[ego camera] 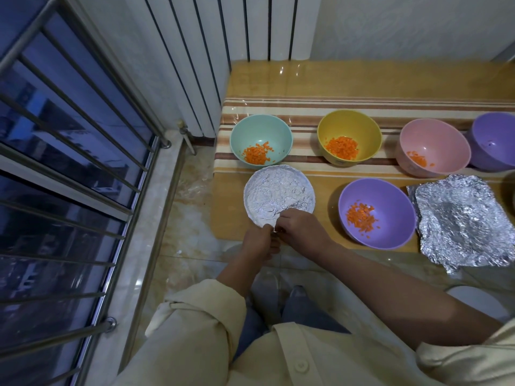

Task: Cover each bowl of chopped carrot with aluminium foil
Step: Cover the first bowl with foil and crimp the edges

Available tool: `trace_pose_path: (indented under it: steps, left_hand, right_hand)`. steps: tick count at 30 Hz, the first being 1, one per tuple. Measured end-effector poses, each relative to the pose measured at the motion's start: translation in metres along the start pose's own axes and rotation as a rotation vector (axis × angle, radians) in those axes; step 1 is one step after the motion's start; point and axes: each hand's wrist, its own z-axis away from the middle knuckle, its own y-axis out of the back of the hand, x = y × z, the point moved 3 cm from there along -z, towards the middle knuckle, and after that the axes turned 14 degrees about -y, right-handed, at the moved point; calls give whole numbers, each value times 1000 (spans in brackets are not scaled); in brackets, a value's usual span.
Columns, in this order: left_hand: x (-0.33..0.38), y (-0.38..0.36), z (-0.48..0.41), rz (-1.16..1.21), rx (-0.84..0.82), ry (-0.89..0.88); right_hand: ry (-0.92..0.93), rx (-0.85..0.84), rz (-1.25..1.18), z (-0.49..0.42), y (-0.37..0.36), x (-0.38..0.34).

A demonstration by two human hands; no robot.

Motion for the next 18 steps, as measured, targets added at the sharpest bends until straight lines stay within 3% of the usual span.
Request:
trace_pose_path:
  steps: [7, 12, 18]
  left_hand:
    - [10, 1, 2, 26, 19, -56]
    - [10, 7, -2, 42, 25, -71]
    - [6, 11, -2, -57, 47, -47]
  right_hand:
    - [-34, -44, -27, -2, -3, -2]
    - [38, -9, -17, 3, 3, 3]
    - [46, -10, 26, 2, 2, 2]
